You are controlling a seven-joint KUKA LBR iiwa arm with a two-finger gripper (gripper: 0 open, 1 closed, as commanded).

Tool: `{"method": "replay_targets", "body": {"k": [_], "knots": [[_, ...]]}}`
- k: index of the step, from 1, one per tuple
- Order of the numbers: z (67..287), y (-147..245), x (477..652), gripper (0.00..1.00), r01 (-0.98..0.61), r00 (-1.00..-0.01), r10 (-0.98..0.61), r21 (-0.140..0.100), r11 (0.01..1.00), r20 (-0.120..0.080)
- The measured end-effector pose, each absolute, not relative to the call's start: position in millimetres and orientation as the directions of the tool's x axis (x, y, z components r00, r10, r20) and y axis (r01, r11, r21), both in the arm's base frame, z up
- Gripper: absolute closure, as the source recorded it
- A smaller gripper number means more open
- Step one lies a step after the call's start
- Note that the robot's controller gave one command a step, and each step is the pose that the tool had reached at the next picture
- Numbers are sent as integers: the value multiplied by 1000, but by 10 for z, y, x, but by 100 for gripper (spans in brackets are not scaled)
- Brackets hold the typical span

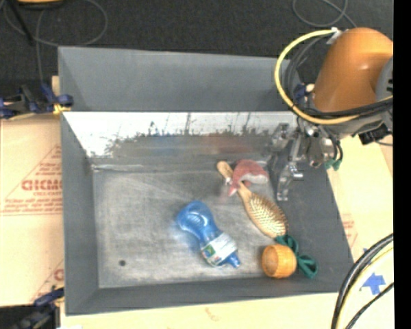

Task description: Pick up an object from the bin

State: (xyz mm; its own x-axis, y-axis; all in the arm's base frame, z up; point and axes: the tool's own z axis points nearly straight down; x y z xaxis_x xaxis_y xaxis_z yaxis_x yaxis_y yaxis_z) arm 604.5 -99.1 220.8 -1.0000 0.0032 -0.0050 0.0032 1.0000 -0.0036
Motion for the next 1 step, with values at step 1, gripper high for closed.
{"method": "replay_targets", "body": {"k": [1], "knots": [[1869, -1193, 5888, 0, 132, -991, 132, 2, 991, -14]]}}
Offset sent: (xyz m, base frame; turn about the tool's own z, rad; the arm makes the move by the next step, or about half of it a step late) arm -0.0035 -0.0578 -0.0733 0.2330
